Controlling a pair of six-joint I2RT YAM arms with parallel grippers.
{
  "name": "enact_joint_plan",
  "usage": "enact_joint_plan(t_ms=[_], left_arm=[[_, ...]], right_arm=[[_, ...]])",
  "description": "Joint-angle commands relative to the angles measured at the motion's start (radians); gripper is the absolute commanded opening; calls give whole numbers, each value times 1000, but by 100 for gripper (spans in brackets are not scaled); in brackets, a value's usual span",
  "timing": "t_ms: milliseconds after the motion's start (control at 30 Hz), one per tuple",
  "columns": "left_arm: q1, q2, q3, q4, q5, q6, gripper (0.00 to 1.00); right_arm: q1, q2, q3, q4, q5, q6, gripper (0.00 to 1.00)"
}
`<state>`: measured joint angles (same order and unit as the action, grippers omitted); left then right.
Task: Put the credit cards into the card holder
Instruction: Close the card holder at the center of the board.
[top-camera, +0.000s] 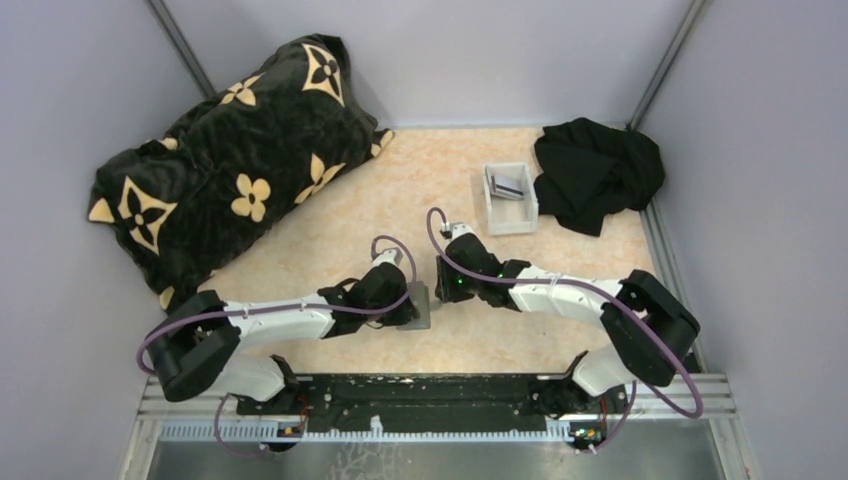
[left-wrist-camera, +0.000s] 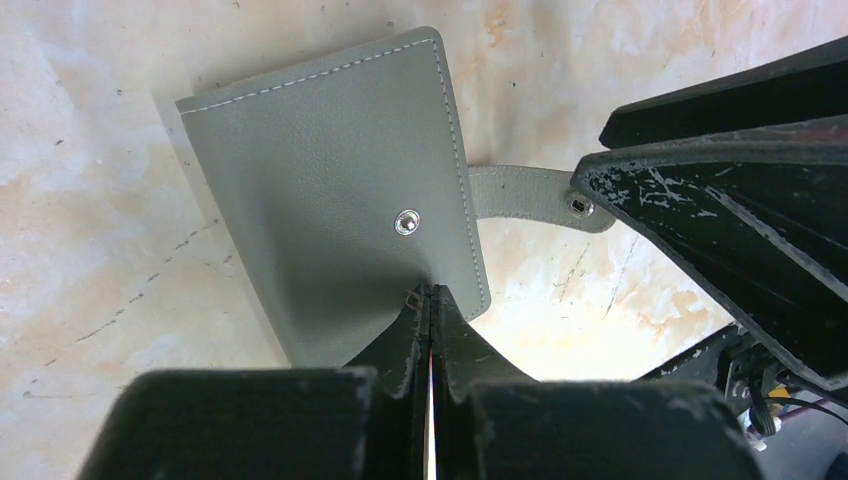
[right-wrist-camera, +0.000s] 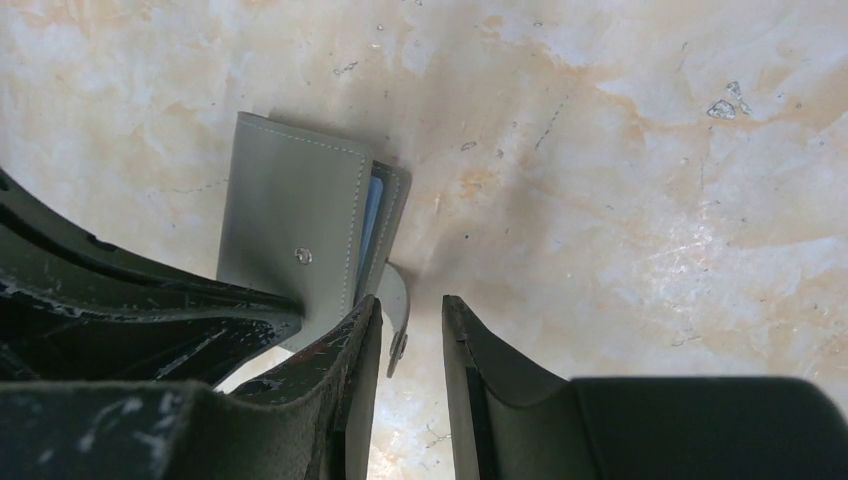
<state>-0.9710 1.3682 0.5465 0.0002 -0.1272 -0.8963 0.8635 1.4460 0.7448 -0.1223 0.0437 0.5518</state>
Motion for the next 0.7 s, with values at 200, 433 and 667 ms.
enact_joint_plan(t_ms=[200, 433, 667], left_arm=[[-5, 54, -10, -101, -41, 29, 0], [-5, 56, -9, -103, -43, 32, 0], [-5, 64, -9, -103, -42, 30, 0]], right_arm=[[25, -64, -34, 2, 1, 26, 29], [34, -67, -41, 3, 5, 33, 25], [37, -92, -41, -7, 11, 37, 22]])
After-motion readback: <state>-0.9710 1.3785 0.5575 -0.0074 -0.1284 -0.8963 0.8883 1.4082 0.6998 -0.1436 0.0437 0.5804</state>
